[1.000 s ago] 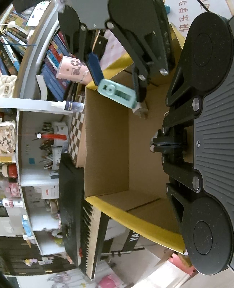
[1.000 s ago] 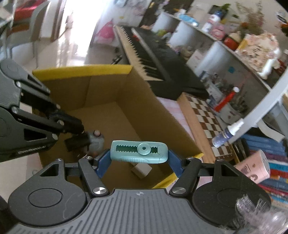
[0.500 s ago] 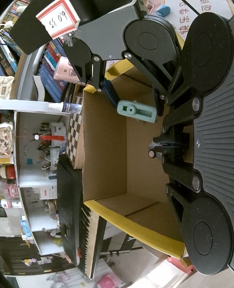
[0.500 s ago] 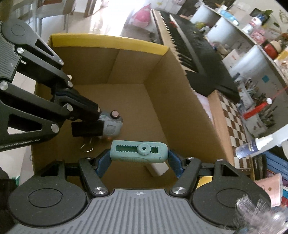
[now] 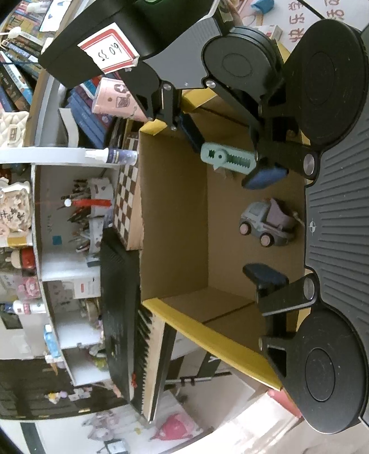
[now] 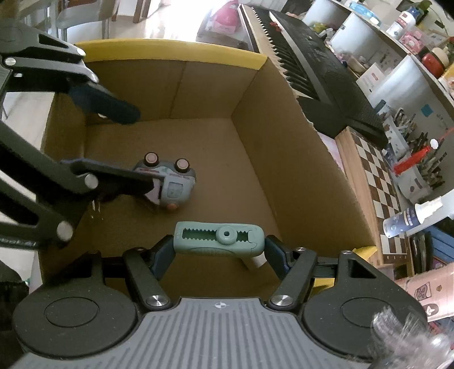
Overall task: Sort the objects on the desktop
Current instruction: 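Lower both clips into the box and open both tools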
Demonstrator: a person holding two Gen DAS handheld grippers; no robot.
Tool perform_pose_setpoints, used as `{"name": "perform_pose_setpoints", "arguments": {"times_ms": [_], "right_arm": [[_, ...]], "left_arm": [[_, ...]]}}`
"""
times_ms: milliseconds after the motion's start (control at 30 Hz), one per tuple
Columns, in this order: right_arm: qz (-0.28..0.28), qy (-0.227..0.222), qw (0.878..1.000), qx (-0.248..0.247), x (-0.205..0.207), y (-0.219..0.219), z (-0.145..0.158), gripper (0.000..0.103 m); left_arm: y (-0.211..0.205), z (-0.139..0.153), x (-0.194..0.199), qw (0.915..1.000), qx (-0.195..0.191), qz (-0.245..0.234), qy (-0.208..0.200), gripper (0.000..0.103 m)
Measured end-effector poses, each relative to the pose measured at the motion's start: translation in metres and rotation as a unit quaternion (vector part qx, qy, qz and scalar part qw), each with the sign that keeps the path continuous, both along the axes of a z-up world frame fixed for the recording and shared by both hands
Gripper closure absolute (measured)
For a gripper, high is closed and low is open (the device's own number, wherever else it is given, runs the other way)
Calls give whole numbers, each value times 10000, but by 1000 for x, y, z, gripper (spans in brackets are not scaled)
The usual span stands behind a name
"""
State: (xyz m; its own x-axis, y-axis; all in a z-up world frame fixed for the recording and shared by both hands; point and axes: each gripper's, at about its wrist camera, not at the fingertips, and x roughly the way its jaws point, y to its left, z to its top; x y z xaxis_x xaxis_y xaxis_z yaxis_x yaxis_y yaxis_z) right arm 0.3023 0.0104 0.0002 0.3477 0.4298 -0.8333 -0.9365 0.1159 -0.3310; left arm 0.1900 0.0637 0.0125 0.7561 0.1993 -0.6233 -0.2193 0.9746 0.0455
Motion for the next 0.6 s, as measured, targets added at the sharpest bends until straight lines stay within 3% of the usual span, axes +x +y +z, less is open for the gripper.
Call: {"name": "perform_pose_setpoints", "arguments": {"times_ms": [200, 600], "right_arm": [[-95, -99, 9998, 148, -1, -4, 2, 36], [-1012, -194, 9896, 1005, -16, -37, 43, 35]], "left_arm": [[-4, 3, -4, 9998, 125, 116, -135, 25], [-1, 15, -21, 9989, 98, 72, -455, 23]]}}
